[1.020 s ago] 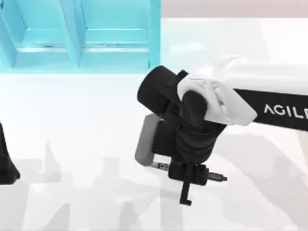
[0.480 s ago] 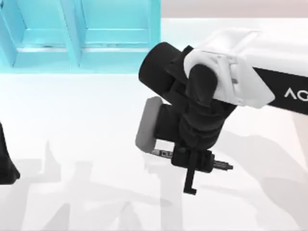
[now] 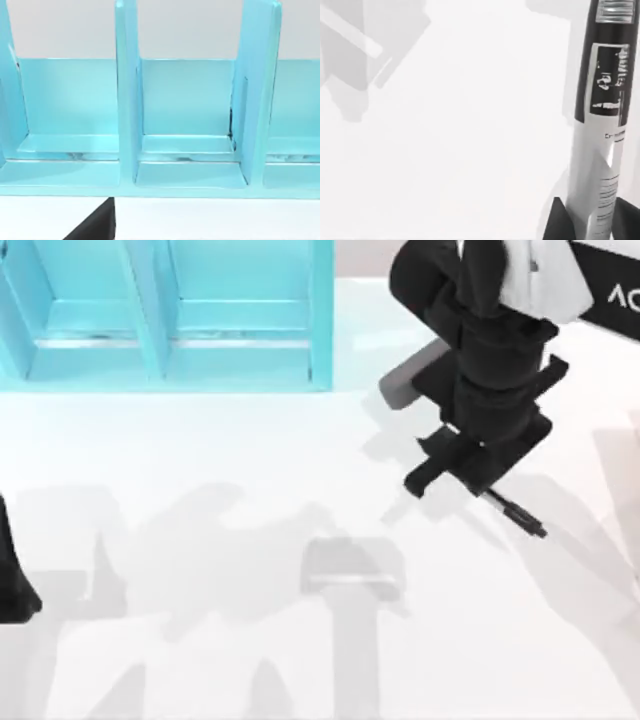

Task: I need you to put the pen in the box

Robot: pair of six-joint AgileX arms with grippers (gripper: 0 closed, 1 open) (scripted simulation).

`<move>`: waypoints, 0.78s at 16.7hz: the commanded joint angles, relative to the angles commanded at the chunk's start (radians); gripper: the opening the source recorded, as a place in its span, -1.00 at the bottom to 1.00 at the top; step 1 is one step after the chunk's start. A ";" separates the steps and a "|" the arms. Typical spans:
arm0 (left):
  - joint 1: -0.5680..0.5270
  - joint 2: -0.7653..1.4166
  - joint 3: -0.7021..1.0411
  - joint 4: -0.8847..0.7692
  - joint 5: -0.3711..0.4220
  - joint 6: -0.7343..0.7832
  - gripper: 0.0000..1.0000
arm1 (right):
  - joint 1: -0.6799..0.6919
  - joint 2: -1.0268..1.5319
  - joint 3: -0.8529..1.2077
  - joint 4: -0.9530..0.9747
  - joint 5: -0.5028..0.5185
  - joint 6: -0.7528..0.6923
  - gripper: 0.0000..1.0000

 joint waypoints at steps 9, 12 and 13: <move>0.000 0.000 0.000 0.000 0.000 0.000 1.00 | -0.651 0.266 0.424 -0.396 0.075 0.898 -1.00; 0.000 0.000 0.000 0.000 0.000 0.000 1.00 | -0.839 0.312 0.517 -0.479 0.087 1.120 -1.00; 0.000 0.000 0.000 0.000 0.000 0.000 1.00 | -0.889 0.321 0.539 -0.499 0.088 1.173 -1.00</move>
